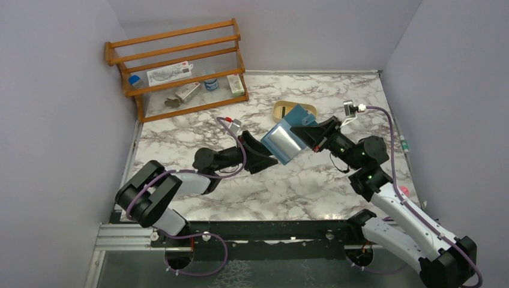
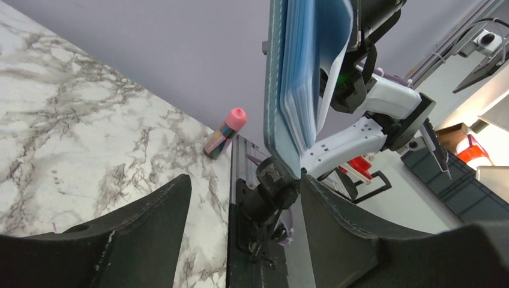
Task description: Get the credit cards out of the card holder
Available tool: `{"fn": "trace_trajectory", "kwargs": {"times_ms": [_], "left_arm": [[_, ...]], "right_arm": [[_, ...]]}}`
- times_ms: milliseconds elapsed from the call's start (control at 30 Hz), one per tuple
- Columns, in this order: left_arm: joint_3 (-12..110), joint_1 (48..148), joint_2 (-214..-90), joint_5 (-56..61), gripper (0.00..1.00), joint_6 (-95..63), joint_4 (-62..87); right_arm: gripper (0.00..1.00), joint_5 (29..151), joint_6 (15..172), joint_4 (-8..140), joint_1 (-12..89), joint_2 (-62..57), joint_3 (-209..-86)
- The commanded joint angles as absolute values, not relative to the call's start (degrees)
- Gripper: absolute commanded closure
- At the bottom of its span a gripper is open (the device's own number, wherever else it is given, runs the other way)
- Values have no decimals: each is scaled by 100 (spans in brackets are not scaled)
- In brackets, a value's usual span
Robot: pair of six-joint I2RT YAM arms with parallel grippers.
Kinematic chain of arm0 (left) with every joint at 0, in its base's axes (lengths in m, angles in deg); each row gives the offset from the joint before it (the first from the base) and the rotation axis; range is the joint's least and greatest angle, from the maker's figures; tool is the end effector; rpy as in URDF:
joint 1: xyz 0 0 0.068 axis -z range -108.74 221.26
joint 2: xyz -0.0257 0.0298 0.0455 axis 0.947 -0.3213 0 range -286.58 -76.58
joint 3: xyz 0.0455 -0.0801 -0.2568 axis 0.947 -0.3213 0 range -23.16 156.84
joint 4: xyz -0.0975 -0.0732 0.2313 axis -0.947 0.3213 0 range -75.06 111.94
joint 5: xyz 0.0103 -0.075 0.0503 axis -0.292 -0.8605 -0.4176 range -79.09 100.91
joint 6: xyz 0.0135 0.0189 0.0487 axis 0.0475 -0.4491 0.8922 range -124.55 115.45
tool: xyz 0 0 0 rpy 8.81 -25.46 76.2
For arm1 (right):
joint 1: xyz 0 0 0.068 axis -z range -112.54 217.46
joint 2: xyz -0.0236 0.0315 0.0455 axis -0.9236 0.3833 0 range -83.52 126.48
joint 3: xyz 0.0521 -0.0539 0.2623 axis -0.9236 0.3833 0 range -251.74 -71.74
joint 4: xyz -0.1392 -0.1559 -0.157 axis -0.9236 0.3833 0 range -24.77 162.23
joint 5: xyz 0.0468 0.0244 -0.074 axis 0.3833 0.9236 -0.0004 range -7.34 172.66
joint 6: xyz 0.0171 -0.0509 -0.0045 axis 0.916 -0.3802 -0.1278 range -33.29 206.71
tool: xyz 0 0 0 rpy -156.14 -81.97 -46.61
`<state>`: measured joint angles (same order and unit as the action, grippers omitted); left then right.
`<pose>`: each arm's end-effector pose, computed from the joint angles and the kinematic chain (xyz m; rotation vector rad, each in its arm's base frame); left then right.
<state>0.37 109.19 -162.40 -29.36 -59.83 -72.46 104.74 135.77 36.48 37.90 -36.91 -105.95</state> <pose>0.1905 -0.1775 0.2307 0.5317 1.3642 -1.7691 0.1616 0.1071 0.3415 -0.1227 1.4428 1.3971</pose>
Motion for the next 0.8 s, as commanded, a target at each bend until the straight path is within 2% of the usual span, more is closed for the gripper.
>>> {"fn": "trace_trajectory", "kwargs": {"times_ms": [0,233,367,400,433,467,733,767], "left_arm": [[349,10925,-16236,-2706,34,-5913,-8788],[627,10927,-16370,-2787,46,-6014,-8776],[743,10927,-16461,-2798,61,-6053,-8764],[783,10931,-16472,-2815,65,-6068,-8763],[820,10931,-16481,-2822,79,-6090,-8763],[829,10931,-16482,-2795,98,-6099,-8764],[753,10924,-16306,-2851,100,-6206,-8768],[721,10916,-16241,-2847,100,-6224,-8764]], "right_arm": [[99,10583,13600,3326,3793,-3691,-10604],[99,10630,13619,3286,3786,-3694,-10565],[99,10688,13621,3271,3789,-3694,-10571],[99,10699,13619,3269,3788,-3687,-10574],[99,10709,13619,3275,3788,-3701,-10571],[99,10702,13612,3279,3791,-3702,-10566],[98,10526,13495,3657,3785,-3710,-10666],[82,10440,13420,3925,3788,-3690,-10760]]}}
